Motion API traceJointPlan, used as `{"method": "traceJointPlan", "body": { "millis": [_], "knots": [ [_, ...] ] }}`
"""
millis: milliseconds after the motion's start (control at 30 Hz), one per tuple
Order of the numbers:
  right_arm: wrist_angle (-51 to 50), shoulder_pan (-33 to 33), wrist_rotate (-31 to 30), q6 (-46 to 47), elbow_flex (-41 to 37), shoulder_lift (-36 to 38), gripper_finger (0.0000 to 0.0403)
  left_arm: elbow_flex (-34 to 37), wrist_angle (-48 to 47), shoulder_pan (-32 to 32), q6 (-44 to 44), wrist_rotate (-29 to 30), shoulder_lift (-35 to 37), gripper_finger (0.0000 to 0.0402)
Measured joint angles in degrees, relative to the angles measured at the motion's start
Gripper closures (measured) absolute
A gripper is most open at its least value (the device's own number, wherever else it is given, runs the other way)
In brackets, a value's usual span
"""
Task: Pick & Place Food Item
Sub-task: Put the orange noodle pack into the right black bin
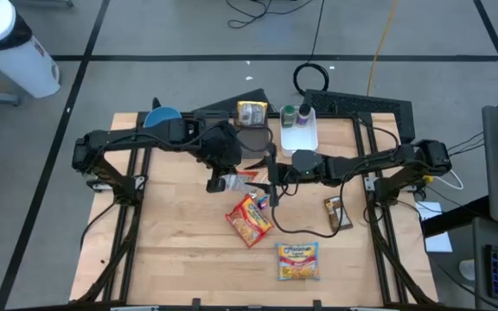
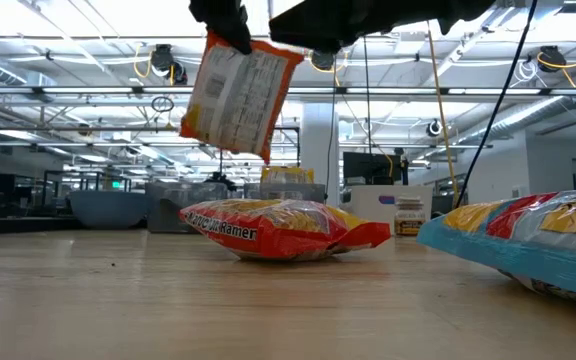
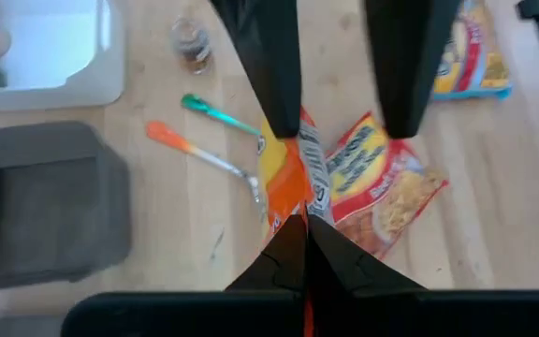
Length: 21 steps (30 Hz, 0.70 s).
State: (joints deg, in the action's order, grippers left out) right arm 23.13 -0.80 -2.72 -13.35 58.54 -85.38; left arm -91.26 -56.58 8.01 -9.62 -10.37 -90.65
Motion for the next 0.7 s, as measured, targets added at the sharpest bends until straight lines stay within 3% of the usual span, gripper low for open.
{"method": "traceJointPlan", "body": {
  "millis": [167,333,467,700],
  "knots": [
    [-2.9,0.0,-2.2,0.2,0.0,0.6,0.0137,0.0,0.2,5.3,-3.3,-0.1,0.0,0.0399],
    [-3.5,0.0,-4.7,0.4,-2.0,2.5,0.0114,0.0,2.8,11.5,-6.9,-4.5,0.0,0.0400],
    [6.2,0.2,-7.6,0.5,-9.8,5.0,0.0114,-1.1,5.0,16.3,-10.0,-7.6,0.0,0.0400],
    [19.9,1.4,-7.7,6.5,-25.1,10.9,0.0125,-5.0,9.1,23.6,-14.4,-9.2,-0.1,0.0400]
  ]
}}
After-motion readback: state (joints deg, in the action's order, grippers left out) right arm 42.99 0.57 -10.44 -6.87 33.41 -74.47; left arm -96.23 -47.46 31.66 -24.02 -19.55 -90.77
